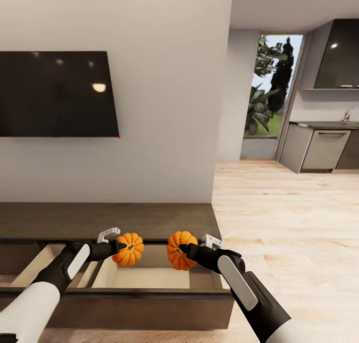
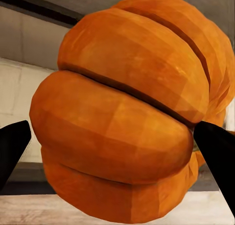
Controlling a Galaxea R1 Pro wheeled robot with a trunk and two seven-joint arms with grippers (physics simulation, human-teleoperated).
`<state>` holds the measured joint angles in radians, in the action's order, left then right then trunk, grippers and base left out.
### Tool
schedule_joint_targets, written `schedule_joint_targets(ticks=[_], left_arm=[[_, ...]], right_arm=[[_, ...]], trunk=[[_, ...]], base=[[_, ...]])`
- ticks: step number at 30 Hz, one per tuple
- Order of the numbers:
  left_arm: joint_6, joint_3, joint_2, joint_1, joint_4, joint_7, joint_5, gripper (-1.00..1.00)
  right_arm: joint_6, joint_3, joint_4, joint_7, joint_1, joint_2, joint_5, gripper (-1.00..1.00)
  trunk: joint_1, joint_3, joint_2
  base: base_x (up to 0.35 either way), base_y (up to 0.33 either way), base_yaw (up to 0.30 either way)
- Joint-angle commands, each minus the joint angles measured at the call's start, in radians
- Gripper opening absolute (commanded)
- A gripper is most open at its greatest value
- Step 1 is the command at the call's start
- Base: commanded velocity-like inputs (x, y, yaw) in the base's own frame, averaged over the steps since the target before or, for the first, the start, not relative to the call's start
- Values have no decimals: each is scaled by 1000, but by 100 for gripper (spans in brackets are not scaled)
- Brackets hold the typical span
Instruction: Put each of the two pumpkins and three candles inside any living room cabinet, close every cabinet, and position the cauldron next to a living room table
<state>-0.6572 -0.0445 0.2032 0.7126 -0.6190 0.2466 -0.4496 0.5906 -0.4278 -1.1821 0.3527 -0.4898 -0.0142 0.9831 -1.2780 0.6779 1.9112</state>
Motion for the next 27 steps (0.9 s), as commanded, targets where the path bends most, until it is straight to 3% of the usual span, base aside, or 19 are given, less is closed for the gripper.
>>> schedule_joint_targets(ticks=[1,13,19,22,24,27], left_arm=[[-3,-6,0,1,-2,-11,-8,-100],[89,-18,-11,0,0,-32,-8,-100],[102,-21,-11,-1,-2,-29,-8,-100],[103,-45,-11,-1,-6,-30,-8,-100],[103,-57,-12,-1,-8,-31,-9,-100],[104,-66,-13,-1,-10,-32,-10,-100]], right_arm=[[0,-1,-2,12,-1,0,11,-100],[2,-2,-2,8,-1,0,11,-100],[1,-3,-2,8,-1,0,11,-100],[-1,-7,3,9,-1,-3,11,-100],[-4,-10,33,10,-3,-16,9,-100],[-8,-12,115,11,-56,-33,7,-100]], trunk=[[-4,4,8],[-50,42,92],[-73,61,134],[-84,70,155],[-92,76,169],[-103,86,190]], base=[[0,0,0],[0,0,0],[0,0,0],[0,0,0],[0,0,0],[0,0,0]])
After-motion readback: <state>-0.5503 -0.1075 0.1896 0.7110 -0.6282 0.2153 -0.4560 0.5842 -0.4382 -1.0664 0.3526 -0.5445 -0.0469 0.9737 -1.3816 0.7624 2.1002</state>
